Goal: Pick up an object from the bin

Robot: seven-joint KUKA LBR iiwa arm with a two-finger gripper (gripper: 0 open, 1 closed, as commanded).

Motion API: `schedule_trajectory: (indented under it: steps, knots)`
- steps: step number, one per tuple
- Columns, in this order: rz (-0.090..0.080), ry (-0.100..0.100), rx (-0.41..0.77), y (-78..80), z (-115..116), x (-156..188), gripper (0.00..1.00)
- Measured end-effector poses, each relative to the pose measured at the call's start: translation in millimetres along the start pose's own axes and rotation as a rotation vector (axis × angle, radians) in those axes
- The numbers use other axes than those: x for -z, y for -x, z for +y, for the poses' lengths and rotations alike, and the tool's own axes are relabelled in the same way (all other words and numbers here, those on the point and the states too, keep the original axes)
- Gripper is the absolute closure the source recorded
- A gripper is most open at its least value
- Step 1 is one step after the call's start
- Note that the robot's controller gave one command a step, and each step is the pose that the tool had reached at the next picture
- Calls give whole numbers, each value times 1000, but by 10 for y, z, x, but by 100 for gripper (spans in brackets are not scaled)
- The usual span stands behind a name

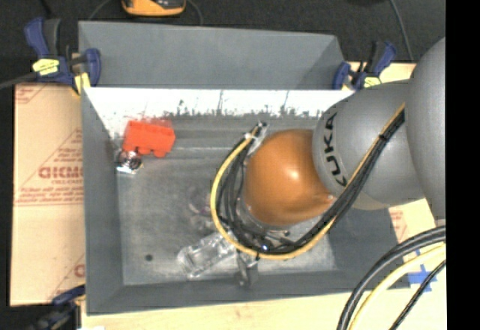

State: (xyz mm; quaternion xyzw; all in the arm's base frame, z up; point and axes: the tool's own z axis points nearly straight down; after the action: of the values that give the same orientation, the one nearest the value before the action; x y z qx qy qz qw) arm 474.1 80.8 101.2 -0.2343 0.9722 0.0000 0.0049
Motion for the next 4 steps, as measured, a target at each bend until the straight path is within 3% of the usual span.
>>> schedule_trajectory:
  steps: [1,2,3,4]
  knots:
    - [2,2,-47,93,-126,-11,0]
    - [2,0,81,38,-183,-305,0]
    - [-4,-3,-121,39,-107,-287,0]
    - [-3,-1,-126,37,-101,-290,100]
